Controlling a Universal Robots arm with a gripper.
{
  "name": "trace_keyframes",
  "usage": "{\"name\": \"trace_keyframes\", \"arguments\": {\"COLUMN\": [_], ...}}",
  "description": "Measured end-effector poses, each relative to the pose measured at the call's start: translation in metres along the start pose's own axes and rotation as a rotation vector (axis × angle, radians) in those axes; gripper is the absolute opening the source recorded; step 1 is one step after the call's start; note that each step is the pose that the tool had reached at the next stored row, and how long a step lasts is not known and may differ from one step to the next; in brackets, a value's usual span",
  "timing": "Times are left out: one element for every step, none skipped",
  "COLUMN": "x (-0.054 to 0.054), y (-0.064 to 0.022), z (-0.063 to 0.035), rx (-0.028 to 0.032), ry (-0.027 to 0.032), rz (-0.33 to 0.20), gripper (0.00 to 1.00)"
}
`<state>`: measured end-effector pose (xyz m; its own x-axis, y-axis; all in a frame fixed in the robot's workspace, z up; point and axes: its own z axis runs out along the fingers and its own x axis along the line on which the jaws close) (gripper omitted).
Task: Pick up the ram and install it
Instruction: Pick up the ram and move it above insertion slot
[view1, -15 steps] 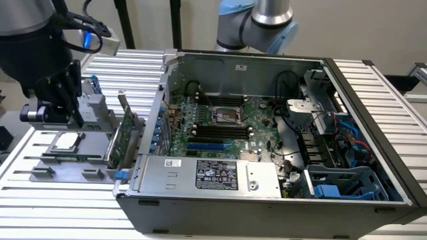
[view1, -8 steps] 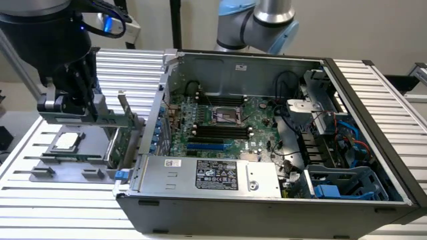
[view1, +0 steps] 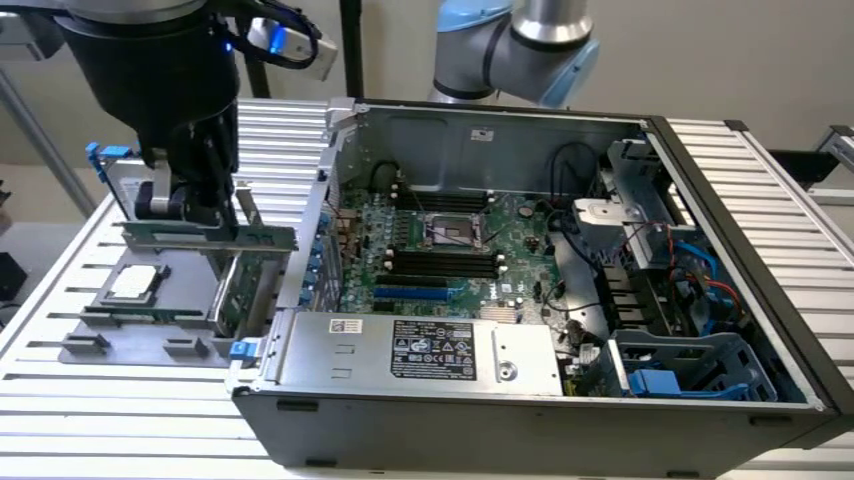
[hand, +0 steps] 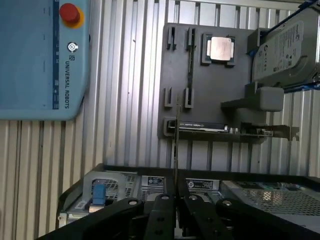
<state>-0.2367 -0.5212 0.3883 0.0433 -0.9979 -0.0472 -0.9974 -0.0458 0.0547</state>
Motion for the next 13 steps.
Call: {"name": "trace_keyframes", "arguments": {"x": [0.000,0.001,0.001,0.001,0.001,0.001,0.002,0.002,0.002,0.002,0.002,0.003,0.003], "y": [-0.0046,-0.0092,-0.0137,-0.0182,-0.0228,-0.0270,-0.0319,-0.0363,-0.0409,-0.0453,-0.0498,-0.0543,-0.0588], "z": [-0.0004,-0.0008,-0.0011,-0.0013,-0.0016,-0.0018,-0.0020,-0.0023,-0.0027,-0.0029,-0.0032,-0.0034,-0.0036], "rx": [0.0000,0.0000,0.0000,0.0001,-0.0001,-0.0001,0.0001,0.0000,-0.0001,0.0000,-0.0001,0.0000,0.0000], "ry": [0.0000,0.0000,0.0000,0.0000,0.0001,0.0000,-0.0001,0.0000,0.0001,0.0001,0.0001,0.0000,0.0000], "rz": [0.000,0.000,0.000,0.000,0.000,0.000,0.000,0.000,0.000,0.000,0.000,0.000,0.000], "gripper": [0.00,0.00,0.00,0.00,0.00,0.00,0.00,0.00,0.00,0.00,0.00,0.00,0.00]}}
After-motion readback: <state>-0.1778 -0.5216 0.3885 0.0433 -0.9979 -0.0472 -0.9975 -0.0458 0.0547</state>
